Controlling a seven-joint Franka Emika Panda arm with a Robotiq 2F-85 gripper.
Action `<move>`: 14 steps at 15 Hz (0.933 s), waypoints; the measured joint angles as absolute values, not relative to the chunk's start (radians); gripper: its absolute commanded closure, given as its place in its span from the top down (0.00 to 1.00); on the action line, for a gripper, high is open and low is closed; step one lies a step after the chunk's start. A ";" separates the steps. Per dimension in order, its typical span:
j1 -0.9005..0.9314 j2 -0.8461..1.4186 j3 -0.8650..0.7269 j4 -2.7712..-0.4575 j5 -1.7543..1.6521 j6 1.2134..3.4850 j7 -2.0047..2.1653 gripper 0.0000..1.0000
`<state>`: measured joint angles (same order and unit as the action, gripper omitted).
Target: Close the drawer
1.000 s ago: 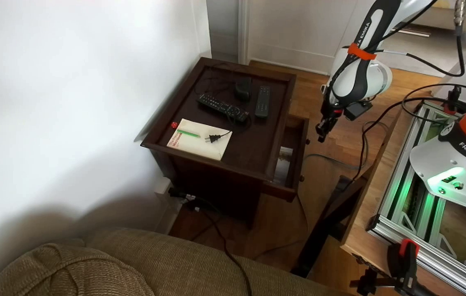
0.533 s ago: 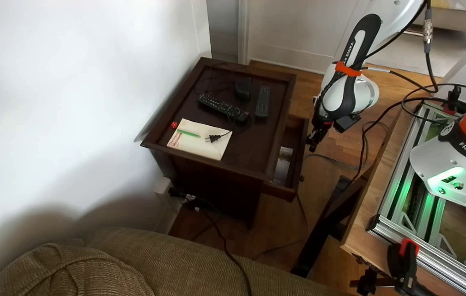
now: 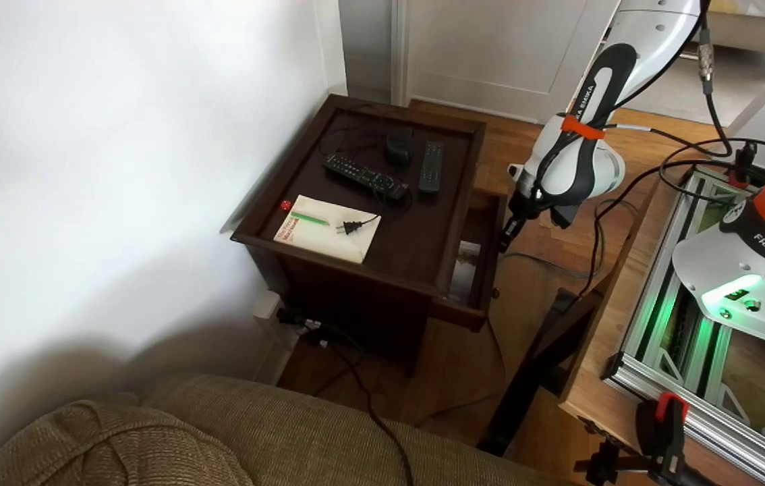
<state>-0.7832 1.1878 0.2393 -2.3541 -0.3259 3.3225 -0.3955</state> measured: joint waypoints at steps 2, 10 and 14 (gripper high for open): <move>-0.819 1.208 0.240 -2.355 -0.378 3.354 -0.423 0.00; -0.851 1.253 0.242 -2.333 -0.498 3.438 -0.478 0.00; -0.807 1.279 0.240 -2.303 -0.534 3.512 -0.497 0.00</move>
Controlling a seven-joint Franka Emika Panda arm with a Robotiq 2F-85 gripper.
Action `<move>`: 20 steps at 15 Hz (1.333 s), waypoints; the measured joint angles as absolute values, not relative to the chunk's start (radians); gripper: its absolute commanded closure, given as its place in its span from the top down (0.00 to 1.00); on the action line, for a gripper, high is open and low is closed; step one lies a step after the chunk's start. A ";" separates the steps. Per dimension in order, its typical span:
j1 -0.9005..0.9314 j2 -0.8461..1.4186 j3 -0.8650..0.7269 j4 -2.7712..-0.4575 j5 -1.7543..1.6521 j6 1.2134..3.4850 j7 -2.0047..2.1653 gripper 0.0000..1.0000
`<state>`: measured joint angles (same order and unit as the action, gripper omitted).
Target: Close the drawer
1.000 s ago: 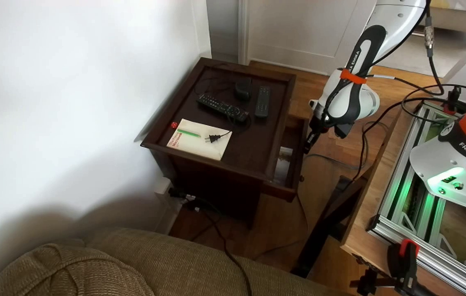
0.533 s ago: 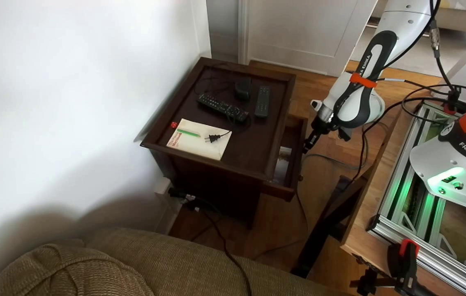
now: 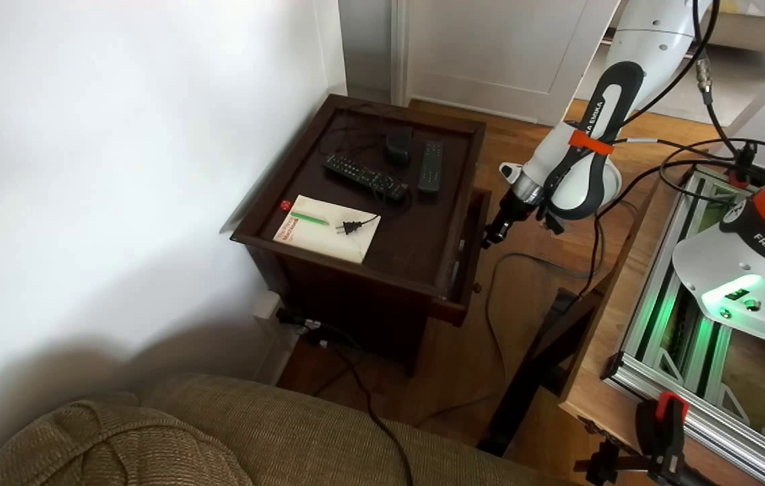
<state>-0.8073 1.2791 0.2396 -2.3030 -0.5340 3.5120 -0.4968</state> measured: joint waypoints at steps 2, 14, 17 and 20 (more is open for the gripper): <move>-0.739 1.285 0.233 -2.283 -0.536 3.569 -0.500 0.01; -0.625 1.292 0.218 -2.249 -0.560 3.654 -0.476 0.00; -0.595 1.303 0.178 -2.230 -0.656 3.729 -0.475 0.00; -0.571 1.331 0.140 -2.193 -0.763 3.810 -0.457 0.00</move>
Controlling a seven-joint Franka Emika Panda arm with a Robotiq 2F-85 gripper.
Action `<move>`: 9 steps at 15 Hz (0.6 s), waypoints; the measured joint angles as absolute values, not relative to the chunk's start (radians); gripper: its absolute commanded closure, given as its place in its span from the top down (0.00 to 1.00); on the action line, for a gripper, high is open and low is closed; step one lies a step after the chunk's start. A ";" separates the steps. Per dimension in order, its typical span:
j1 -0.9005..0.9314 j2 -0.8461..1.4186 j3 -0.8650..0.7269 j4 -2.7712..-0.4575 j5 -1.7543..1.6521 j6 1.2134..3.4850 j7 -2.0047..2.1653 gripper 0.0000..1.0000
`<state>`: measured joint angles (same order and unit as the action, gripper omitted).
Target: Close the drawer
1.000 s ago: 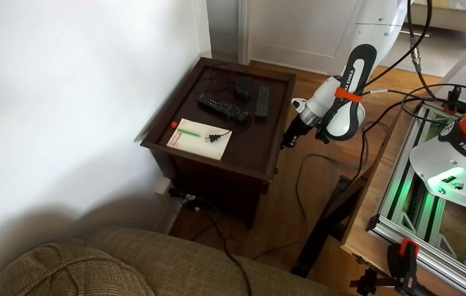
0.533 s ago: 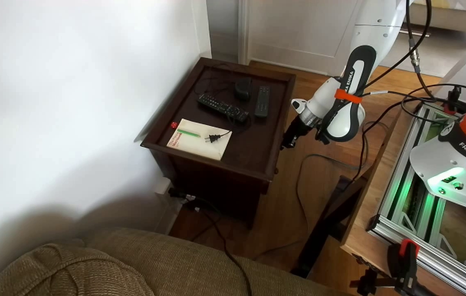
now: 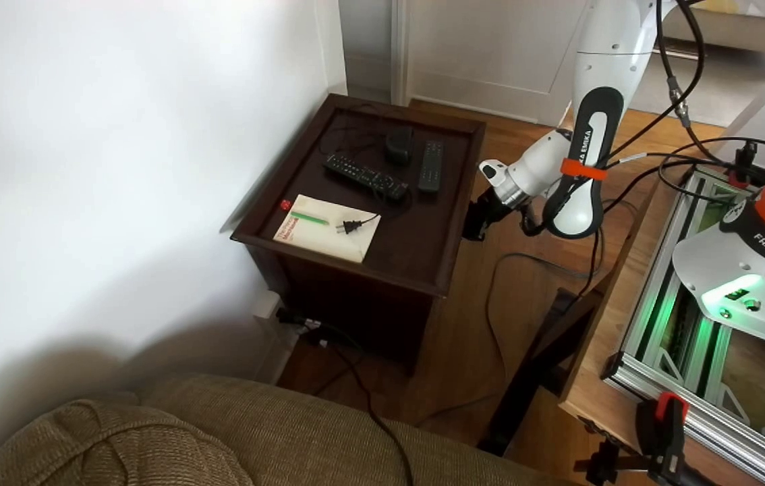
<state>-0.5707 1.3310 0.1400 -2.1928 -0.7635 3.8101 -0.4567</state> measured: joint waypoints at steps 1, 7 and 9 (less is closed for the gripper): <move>-0.563 1.340 0.128 -2.179 -0.795 3.835 -0.445 0.00; -0.474 1.386 0.039 -2.111 -0.893 3.969 -0.380 0.00; -0.433 1.383 0.012 -2.108 -0.886 3.984 -0.354 0.00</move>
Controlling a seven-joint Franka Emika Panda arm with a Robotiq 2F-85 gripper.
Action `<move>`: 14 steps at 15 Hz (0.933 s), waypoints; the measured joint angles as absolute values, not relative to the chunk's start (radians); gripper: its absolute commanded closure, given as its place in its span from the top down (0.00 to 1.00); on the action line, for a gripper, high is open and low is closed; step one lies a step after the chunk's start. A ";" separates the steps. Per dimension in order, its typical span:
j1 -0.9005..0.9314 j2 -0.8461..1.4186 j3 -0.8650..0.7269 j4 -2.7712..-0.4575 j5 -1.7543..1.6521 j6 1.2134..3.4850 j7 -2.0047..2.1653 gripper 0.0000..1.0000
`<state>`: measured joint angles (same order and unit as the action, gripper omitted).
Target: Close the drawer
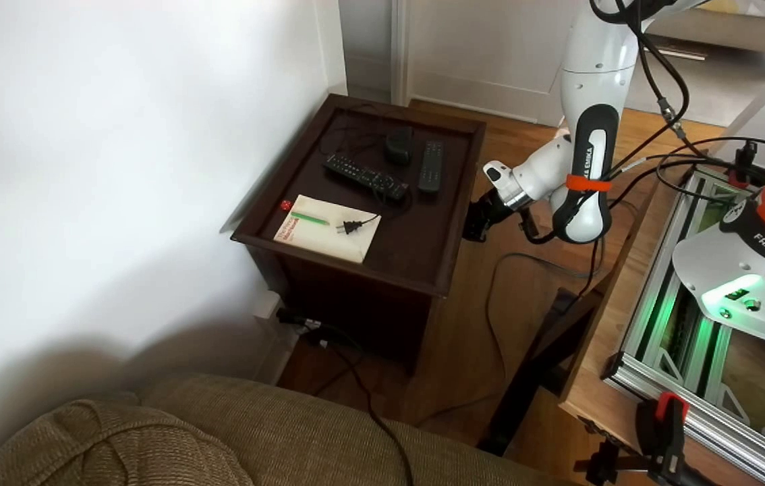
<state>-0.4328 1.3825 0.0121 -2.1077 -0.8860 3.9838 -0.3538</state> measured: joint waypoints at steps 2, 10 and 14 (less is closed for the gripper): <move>-0.378 1.359 -0.018 -2.120 -0.852 3.982 -0.314 0.00; -0.226 1.103 -0.107 -2.328 -0.759 3.895 -0.237 0.00; -0.203 0.967 -0.131 -2.408 -0.736 3.739 -0.237 0.00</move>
